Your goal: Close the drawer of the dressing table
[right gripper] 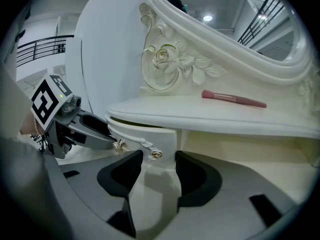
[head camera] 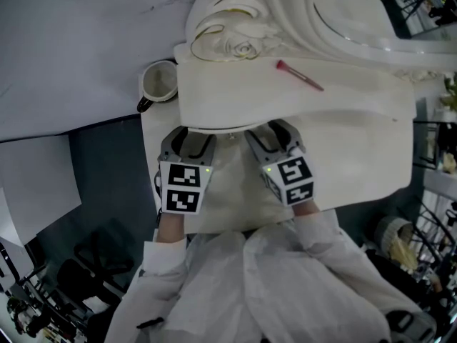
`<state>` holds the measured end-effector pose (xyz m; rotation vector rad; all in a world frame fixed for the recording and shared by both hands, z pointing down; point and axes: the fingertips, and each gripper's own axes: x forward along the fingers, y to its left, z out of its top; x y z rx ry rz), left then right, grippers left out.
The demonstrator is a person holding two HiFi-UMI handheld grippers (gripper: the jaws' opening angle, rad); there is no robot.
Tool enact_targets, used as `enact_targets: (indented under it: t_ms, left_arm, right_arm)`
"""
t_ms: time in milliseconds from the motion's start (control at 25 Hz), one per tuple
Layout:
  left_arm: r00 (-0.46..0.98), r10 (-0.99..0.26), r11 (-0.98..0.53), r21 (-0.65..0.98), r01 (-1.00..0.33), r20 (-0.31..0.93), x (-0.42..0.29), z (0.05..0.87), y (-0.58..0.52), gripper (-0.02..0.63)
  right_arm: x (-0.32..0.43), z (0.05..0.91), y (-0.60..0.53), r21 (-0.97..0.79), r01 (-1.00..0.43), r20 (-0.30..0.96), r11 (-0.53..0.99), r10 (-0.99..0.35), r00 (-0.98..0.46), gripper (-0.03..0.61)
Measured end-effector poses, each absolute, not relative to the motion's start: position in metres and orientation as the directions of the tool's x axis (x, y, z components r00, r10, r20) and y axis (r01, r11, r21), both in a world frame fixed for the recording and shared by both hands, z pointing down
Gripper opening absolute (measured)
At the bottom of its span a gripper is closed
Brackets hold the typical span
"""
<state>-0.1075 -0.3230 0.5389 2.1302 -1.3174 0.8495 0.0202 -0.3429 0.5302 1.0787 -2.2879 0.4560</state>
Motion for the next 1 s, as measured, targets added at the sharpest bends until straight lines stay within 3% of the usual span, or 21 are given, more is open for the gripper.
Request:
enact_targets:
  t_ms: [1000]
  left_arm:
    - [0.294,-0.618,-0.356,0.073,-0.932,0.729,-0.115,0.537,-0.345,0.230]
  right_arm:
    - [0.018,0.528,-0.365,-0.100,-0.822,0.601,0.561,-0.624,-0.499,0.209]
